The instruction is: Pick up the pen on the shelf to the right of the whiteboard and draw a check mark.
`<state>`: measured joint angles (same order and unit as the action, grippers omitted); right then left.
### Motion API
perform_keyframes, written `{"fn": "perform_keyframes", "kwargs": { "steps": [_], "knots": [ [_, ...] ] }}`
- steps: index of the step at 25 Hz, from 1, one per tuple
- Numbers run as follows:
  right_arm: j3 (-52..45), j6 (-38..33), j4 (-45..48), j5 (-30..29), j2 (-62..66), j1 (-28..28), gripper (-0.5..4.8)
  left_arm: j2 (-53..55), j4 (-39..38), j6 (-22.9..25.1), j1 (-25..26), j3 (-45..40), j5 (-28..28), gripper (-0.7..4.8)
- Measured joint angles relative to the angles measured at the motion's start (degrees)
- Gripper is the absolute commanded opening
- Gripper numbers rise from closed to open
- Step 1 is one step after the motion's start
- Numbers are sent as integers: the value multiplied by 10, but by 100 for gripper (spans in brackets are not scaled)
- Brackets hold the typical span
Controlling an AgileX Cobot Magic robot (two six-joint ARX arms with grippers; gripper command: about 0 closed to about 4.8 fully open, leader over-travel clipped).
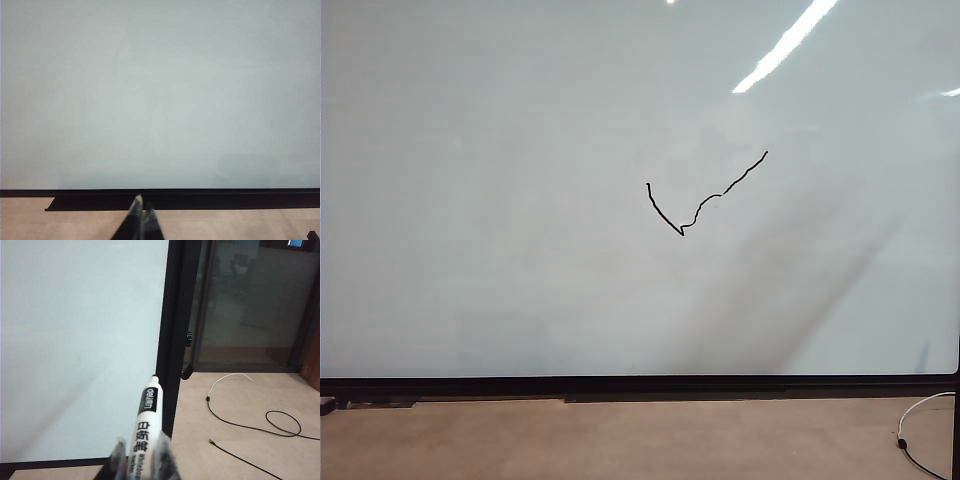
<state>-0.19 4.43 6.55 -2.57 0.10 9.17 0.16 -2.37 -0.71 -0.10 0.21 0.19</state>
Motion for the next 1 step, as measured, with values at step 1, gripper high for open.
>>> {"fn": "perform_keyframes", "kwargs": {
  "steps": [1],
  "knots": [
    [0, 0, 0, 0, 0, 0, -3, 0, 0, 0, 0, 0, 0, -4]
  ]
}}
